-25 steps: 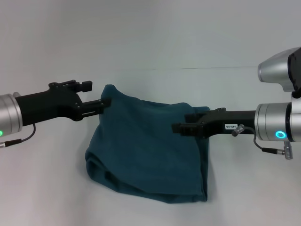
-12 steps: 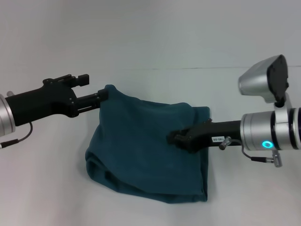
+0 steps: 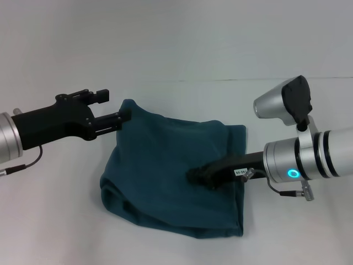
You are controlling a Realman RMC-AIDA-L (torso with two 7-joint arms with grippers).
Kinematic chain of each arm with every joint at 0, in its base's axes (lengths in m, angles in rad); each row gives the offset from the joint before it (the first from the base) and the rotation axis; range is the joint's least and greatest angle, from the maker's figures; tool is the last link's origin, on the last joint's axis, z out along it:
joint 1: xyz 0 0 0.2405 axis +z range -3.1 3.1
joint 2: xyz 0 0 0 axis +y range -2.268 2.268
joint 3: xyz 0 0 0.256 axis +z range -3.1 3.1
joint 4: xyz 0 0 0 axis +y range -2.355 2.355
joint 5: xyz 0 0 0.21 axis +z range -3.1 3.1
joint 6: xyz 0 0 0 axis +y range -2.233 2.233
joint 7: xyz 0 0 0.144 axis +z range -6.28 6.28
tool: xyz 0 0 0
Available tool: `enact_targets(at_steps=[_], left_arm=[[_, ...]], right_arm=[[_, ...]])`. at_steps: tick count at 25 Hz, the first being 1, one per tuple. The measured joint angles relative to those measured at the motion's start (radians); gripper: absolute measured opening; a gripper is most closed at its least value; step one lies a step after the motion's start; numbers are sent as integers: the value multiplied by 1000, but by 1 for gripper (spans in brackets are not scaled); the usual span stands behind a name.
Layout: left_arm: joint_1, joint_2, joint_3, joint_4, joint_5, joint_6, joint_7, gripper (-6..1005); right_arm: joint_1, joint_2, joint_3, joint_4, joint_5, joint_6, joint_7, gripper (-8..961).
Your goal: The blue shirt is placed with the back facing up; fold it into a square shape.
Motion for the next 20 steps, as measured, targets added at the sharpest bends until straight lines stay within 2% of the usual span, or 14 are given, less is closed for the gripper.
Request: enact_targets(at_steps=[11, 20], left_arm=[[-3, 0, 3, -12, 0, -1, 7, 752], [-5, 0, 5, -30, 0, -1, 7, 752]], right_arm=[[-1, -10, 48, 47, -12, 48, 28, 96], [6, -12, 113, 79, -86, 89, 59, 113]])
